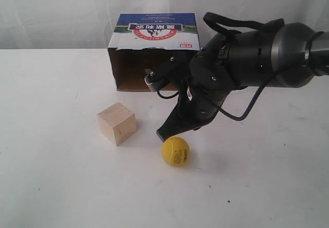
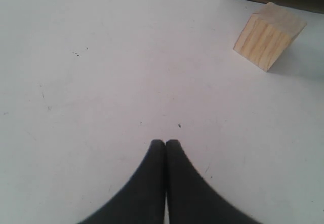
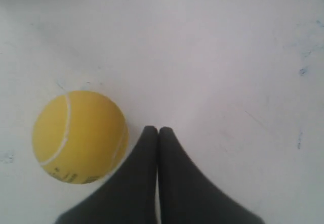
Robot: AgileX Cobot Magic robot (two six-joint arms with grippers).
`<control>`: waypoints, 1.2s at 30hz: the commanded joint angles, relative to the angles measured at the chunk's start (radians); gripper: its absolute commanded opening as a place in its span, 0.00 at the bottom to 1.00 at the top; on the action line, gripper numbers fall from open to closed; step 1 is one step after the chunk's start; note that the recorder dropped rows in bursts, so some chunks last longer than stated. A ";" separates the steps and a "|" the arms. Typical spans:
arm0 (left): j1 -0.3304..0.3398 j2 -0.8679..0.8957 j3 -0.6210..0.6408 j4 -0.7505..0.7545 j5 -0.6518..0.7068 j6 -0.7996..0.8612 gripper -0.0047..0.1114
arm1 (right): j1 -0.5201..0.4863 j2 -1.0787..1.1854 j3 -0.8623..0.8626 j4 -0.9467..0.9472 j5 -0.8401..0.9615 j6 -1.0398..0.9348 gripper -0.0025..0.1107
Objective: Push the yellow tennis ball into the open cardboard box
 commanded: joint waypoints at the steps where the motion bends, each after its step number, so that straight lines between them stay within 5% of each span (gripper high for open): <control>1: -0.006 -0.005 0.005 -0.004 0.034 0.001 0.04 | 0.051 -0.021 0.002 0.032 0.008 0.001 0.02; 9: -0.006 -0.005 0.005 -0.004 0.034 0.001 0.04 | 0.124 -0.015 0.004 0.061 -0.001 0.001 0.02; 36: -0.006 -0.005 0.005 -0.004 0.034 0.001 0.04 | 0.112 0.107 0.004 0.047 0.007 -0.015 0.02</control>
